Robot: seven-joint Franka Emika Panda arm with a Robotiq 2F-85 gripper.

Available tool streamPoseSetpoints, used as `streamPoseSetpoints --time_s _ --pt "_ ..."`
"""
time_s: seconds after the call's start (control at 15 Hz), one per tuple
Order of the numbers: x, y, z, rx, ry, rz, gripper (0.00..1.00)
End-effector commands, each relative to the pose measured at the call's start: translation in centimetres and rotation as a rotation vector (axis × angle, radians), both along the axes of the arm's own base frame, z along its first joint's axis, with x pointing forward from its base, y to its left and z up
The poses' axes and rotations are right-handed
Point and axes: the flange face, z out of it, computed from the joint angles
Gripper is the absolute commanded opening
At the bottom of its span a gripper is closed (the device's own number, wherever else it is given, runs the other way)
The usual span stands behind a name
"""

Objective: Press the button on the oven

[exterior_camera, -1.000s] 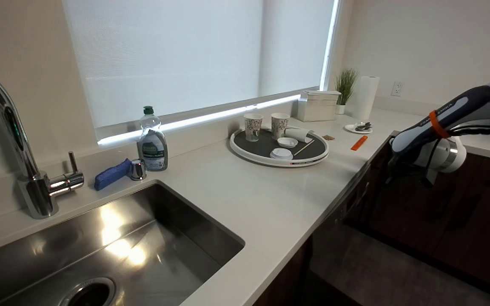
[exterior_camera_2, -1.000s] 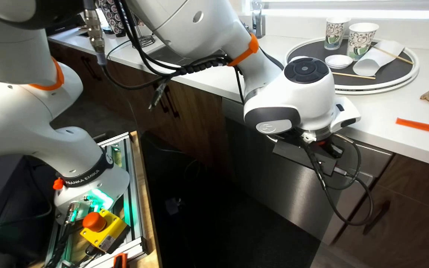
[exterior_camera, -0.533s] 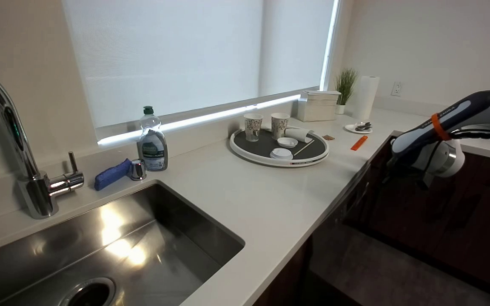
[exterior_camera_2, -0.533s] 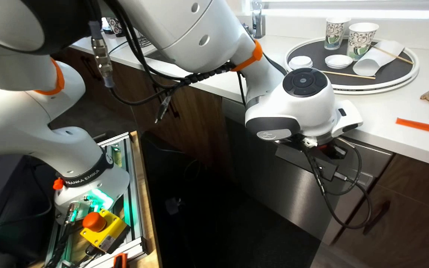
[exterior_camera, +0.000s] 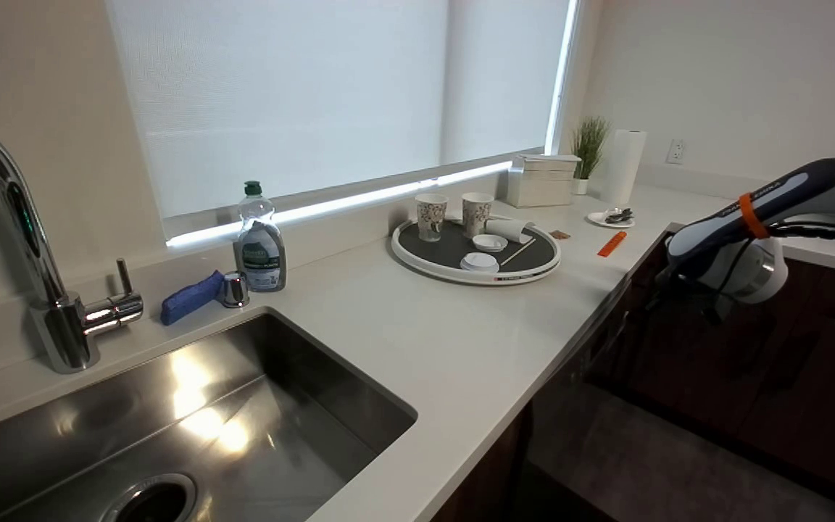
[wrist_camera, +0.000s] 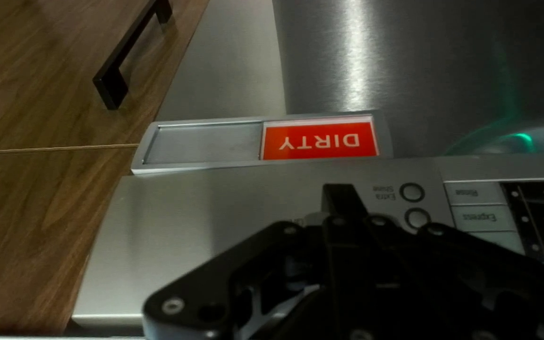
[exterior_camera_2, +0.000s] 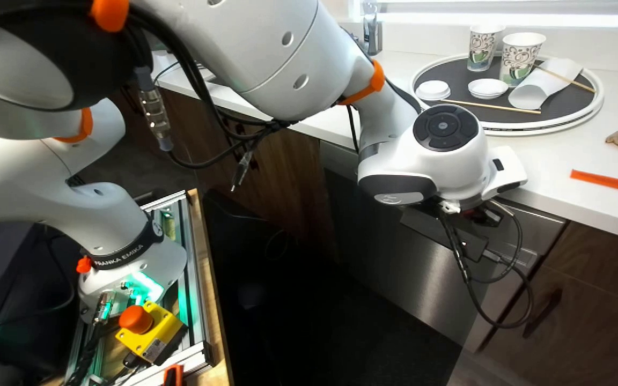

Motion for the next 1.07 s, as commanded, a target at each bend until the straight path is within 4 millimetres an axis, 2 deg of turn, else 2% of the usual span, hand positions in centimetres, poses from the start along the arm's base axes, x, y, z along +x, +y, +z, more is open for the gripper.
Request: streamPoseSetpoints --time_s 0.0,0.47,1.0 --pt "0.65 -0.22 -0.97 0.019 -0.033 0.014 0.00" --pt "1.33 -0.14 -1.60 0.044 -0.048 0.008 0.00" --pt "1.16 -0.34 -1.49 0.037 -0.034 0.007 0.00"
